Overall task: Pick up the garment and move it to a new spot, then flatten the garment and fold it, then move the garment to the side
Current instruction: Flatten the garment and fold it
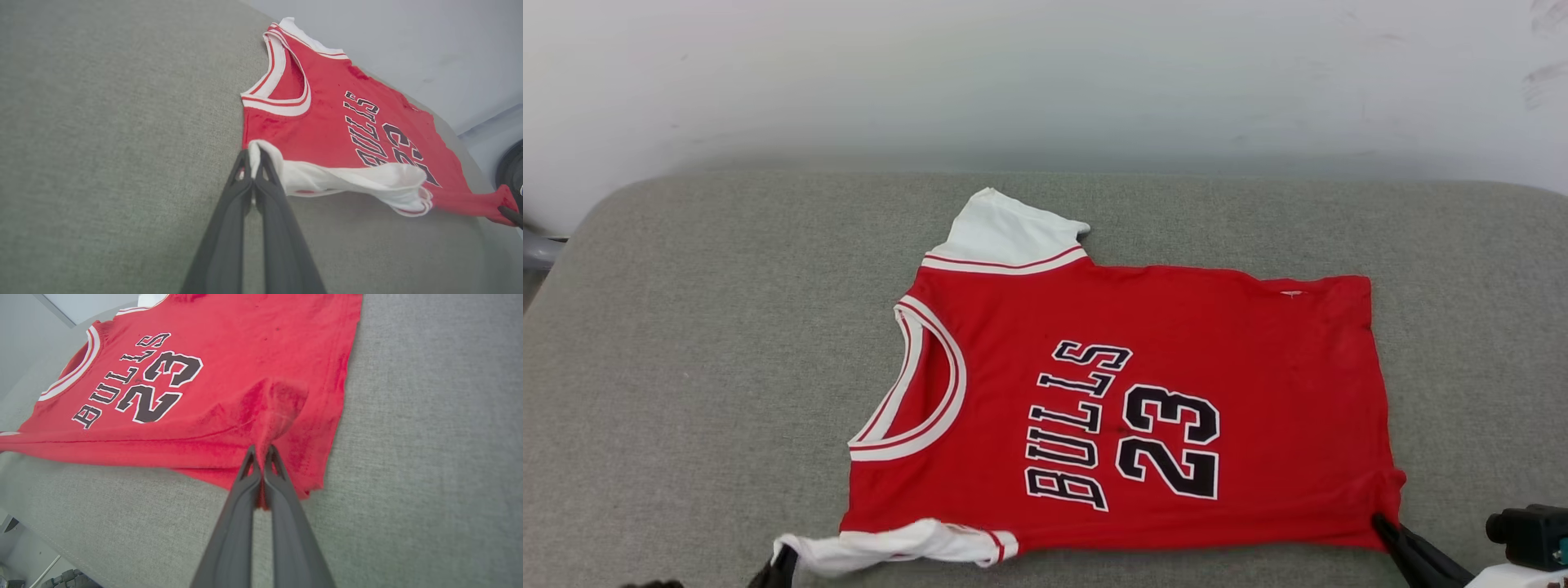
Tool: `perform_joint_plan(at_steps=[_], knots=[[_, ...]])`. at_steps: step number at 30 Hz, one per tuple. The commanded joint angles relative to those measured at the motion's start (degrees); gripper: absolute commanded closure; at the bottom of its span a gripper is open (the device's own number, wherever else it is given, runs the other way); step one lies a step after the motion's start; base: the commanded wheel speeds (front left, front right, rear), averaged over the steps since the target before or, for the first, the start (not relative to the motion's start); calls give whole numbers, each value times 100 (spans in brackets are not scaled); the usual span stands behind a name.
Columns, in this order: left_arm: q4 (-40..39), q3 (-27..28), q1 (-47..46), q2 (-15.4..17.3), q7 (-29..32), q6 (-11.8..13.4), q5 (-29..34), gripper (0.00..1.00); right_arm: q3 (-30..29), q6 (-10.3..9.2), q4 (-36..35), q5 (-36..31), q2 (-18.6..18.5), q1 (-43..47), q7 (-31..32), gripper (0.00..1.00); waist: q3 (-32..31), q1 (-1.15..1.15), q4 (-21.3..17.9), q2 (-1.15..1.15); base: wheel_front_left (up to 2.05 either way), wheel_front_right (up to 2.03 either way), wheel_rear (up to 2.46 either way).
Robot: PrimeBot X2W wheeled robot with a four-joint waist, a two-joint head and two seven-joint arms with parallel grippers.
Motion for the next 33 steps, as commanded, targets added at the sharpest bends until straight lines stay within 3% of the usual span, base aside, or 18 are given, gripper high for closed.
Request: perform_joint_plan(at_steps=[1,11,22,33], knots=[[-7,63,-183,85,1,-7,71,100,-66,-10,-21,-45,25,-13,-21,100,22,0,-26,0,0,0,0],[339,-109,-1773,479,613,-266,429,100,-242,-10,-222,-109,80,-301,48,100,391,0,-249,0,0,0,0],[1680,-488,-3419,222,888,-637,581,100,-150,-10,-169,-278,25,-1015,154,100,973,0,-441,0,0,0,0],[3150,-1037,-4040,-137,696,-773,658,100,150,-10,357,-515,194,-1417,122,100,1334,0,-460,0,0,0,0]])
